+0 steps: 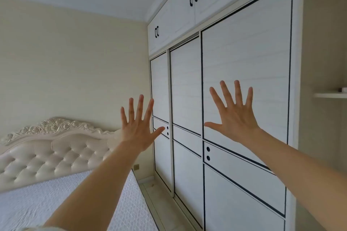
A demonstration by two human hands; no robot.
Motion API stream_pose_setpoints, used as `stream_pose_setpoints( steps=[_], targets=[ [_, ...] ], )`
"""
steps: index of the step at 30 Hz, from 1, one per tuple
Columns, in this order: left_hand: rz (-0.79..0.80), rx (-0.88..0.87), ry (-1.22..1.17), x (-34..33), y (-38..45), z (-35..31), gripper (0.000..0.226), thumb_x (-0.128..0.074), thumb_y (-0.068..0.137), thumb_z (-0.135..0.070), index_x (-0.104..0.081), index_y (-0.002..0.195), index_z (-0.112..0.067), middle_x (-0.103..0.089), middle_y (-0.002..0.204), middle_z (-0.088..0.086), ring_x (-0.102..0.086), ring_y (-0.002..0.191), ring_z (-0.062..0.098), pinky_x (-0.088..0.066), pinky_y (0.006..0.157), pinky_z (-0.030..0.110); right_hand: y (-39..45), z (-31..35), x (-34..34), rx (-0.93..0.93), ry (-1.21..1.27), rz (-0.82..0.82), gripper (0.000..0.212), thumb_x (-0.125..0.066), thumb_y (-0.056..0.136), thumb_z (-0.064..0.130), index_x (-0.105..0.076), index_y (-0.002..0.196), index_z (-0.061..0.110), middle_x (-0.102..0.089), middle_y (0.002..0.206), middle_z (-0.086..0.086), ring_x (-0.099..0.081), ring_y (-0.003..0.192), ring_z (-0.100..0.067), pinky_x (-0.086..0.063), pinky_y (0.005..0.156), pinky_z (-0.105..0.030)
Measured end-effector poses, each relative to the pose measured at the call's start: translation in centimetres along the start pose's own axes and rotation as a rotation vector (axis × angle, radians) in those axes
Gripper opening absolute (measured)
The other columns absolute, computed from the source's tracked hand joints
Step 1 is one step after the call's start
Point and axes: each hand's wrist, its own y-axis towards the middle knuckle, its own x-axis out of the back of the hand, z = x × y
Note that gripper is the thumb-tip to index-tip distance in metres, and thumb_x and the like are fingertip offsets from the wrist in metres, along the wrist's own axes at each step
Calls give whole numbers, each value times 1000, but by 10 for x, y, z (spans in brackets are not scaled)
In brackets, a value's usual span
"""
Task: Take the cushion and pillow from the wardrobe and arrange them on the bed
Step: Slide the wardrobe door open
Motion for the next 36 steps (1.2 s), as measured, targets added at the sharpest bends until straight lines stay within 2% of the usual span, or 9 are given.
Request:
stream_pose_setpoints(
  steps=[3, 6, 11, 15, 19, 22, 28, 32, 36],
  targets=[
    [-19, -31, 15, -15, -1, -2, 94, -19, 89, -76, 38, 146, -29, 41, 156, 3, 29, 147, 34, 12, 119, 54, -2, 5, -7, 60, -21, -15, 98, -21, 81, 77, 9, 153, 17, -1, 163, -12, 5, 146, -44, 2, 116, -61],
    [-26, -109, -21, -39, -6, -12, 91, -32, 96, -63, 26, 153, -24, 29, 162, 5, 22, 150, 33, 5, 122, 50, -12, 5, -26, 113, 3, -24, 86, -33, 91, 62, -7, 154, 10, -13, 162, -11, -3, 147, -41, -6, 119, -53],
    [15, -202, -178, -79, -21, -43, 68, -45, 101, -38, -17, 158, -15, -14, 167, 4, -1, 154, 24, -10, 124, 43, -37, -1, -59, 110, 66, 99, 71, -39, 97, 49, -22, 152, 6, -29, 157, -14, -22, 146, -35, -17, 118, -48],
    [38, -254, -187, -109, -25, -77, 55, -54, 98, -30, -43, 148, -9, -42, 155, 8, -21, 151, 29, -27, 119, 46, -57, -18, -90, 106, 104, 142, 62, -43, 97, 40, -33, 147, 5, -41, 150, -16, -33, 140, -35, -24, 116, -49],
    [43, -264, -257, -141, -25, -127, 44, -70, 89, -23, -60, 128, -6, -67, 127, 12, -50, 135, 34, -47, 102, 47, -75, -49, -130, 99, 120, 212, 58, -45, 98, 36, -38, 145, 3, -45, 145, -17, -35, 139, -35, -26, 115, -49],
    [43, -278, -303, -166, -26, -174, 39, -75, 84, -22, -66, 118, -6, -72, 114, 11, -60, 123, 33, -53, 92, 46, -85, -82, -165, 106, 118, 244, 57, -44, 99, 36, -38, 144, 3, -45, 146, -17, -33, 141, -34, -24, 116, -48],
    [106, -233, -396, -221, -22, -282, 37, -76, 84, -21, -68, 117, -6, -74, 107, 10, -66, 113, 32, -56, 87, 44, -83, -161, -237, 163, 61, 354, 59, -27, 101, 42, -26, 150, 10, -32, 155, -9, -18, 147, -27, -9, 120, -42],
    [157, -137, -502, -252, -16, -349, 39, -70, 89, -22, -64, 125, -7, -72, 111, 8, -64, 115, 30, -53, 91, 43, -70, -201, -271, 248, 44, 362, 57, -33, 101, 40, -35, 147, 7, -41, 150, -12, -24, 145, -30, -13, 119, -44],
    [196, -103, -554, -277, 0, -405, 46, -47, 101, -34, -47, 143, -16, -60, 134, 0, -47, 132, 20, -39, 106, 33, -51, -222, -296, 260, 53, 345, 55, -36, 100, 39, -40, 144, 6, -46, 146, -13, -24, 145, -32, -12, 119, -48]
  ],
)
